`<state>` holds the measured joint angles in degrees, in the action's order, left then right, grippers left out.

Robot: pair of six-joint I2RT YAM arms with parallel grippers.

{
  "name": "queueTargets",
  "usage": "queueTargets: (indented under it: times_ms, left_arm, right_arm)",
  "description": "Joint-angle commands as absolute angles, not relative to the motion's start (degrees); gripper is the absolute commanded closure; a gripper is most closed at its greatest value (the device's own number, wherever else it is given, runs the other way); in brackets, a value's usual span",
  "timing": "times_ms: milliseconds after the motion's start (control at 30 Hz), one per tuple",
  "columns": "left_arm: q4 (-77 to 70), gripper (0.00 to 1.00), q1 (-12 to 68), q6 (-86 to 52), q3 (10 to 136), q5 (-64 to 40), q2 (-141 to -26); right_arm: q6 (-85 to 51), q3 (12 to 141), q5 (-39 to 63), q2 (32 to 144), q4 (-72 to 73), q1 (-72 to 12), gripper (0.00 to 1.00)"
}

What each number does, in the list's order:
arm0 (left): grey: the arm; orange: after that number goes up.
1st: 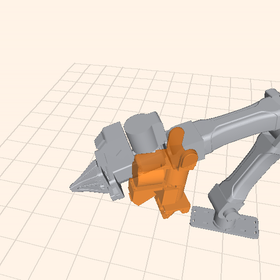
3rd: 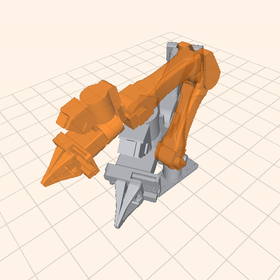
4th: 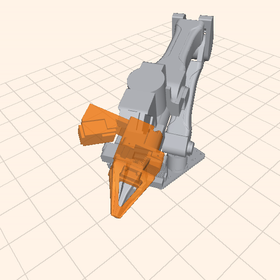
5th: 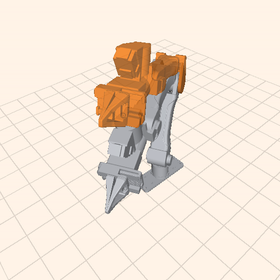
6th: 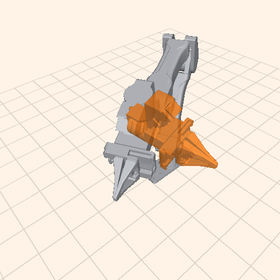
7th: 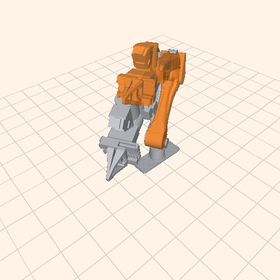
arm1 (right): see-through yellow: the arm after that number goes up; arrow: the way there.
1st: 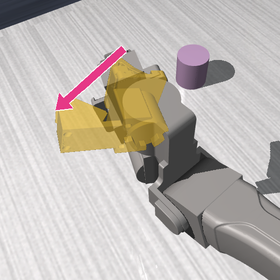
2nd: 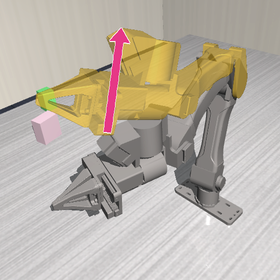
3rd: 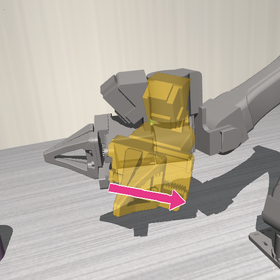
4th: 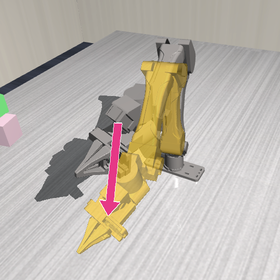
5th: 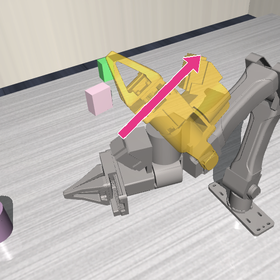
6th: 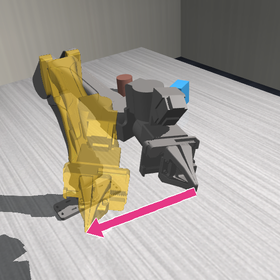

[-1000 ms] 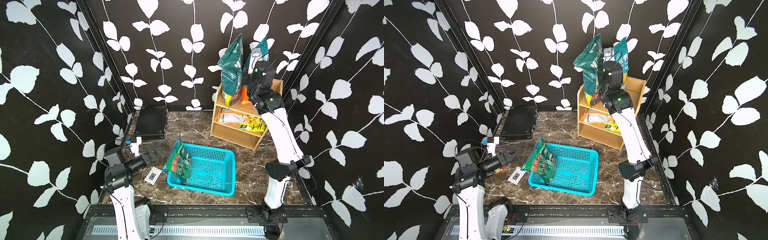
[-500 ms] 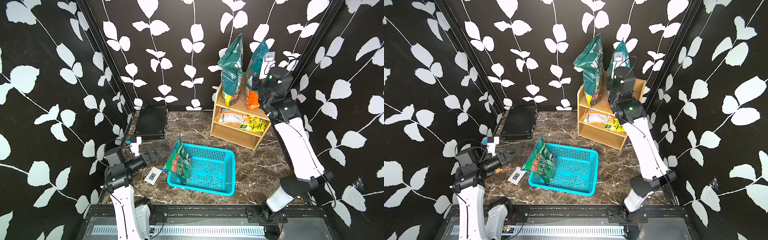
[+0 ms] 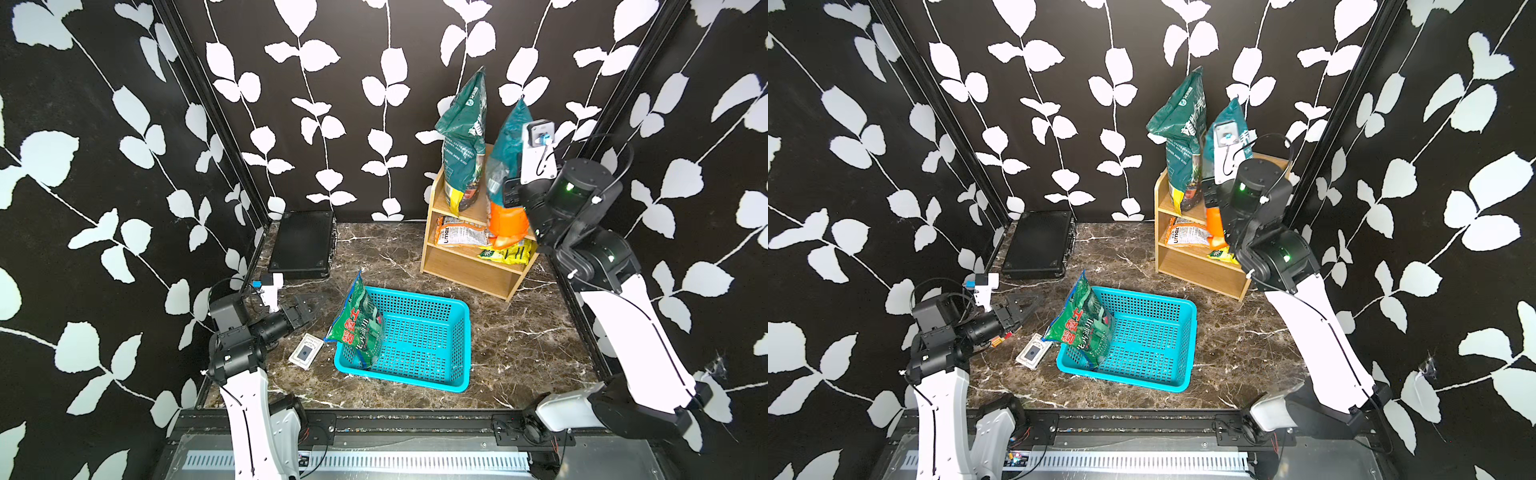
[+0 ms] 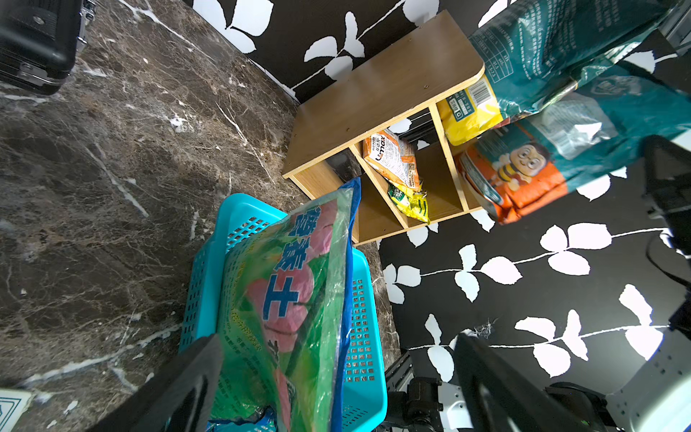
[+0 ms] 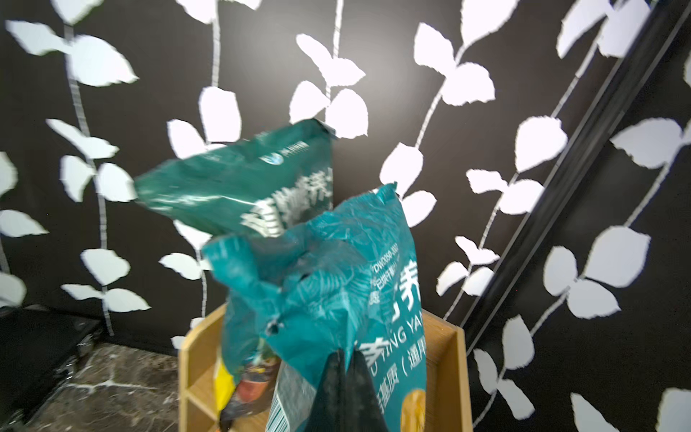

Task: Take down the fertilizer bag from the shelf
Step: Pick up the fertilizer bag from the shelf.

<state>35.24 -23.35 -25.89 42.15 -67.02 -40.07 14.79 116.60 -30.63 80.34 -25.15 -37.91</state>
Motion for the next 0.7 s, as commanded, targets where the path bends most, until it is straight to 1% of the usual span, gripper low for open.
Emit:
queueTargets:
  times_ms: [0,267,400,567,667]
  left_arm:
    - [34.8,0.01,-23.61,-25.09,41.9,-67.85,-39.9]
    - [34.89,0.01,-23.64,-25.03,41.97,-68.07,-40.07]
    - [34.89,0.01,-23.63,-24.95,41.99,-68.05,-40.14]
    - [34.94,0.01,-23.61,-24.88,42.01,-68.03,-40.16]
    - [35.04,0.01,-23.64,-24.88,41.96,-68.2,-40.22]
  right_arm:
    - [17.92,117.86,-32.82,77.64,-15.02,-41.56,1.0]
    - [16.52,115.12,-33.88,74.43,-14.82,-47.92,1.0]
    - [17.19,115.55,-35.5,75.26,-15.38,-52.38,1.0]
    - [20.01,116.34,-38.98,77.09,-14.08,-60.09,1.0]
    - [19.67,117.08,-39.5,78.6,-14.41,-62.2,1.0]
